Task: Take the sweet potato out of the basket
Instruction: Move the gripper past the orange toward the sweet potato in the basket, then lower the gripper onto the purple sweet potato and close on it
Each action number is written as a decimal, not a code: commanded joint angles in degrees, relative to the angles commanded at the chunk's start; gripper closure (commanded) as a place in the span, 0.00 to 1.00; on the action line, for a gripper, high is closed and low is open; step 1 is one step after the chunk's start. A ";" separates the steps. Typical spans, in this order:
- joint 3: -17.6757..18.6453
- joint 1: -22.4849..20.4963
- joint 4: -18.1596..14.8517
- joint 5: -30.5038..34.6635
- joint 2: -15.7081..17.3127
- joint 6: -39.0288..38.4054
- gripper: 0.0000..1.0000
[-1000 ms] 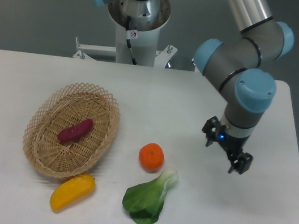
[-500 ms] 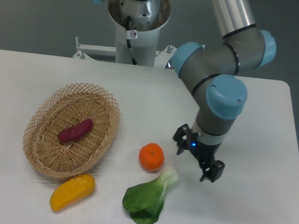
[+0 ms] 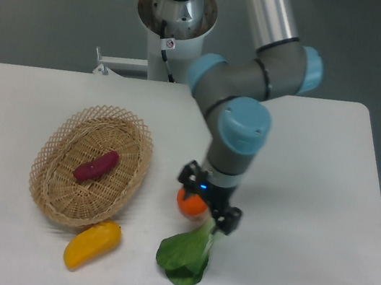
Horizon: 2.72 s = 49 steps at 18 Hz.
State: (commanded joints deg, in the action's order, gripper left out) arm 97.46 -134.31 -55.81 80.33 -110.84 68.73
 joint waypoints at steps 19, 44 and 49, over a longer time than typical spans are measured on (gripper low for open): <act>8.88 13.46 1.06 0.09 0.98 -6.33 0.00; 9.94 15.13 5.45 0.00 -2.01 -20.30 0.82; 9.68 14.78 5.36 -0.26 -1.49 -20.39 0.88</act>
State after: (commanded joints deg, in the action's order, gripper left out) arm 107.14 -119.53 -50.45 80.07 -112.33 48.34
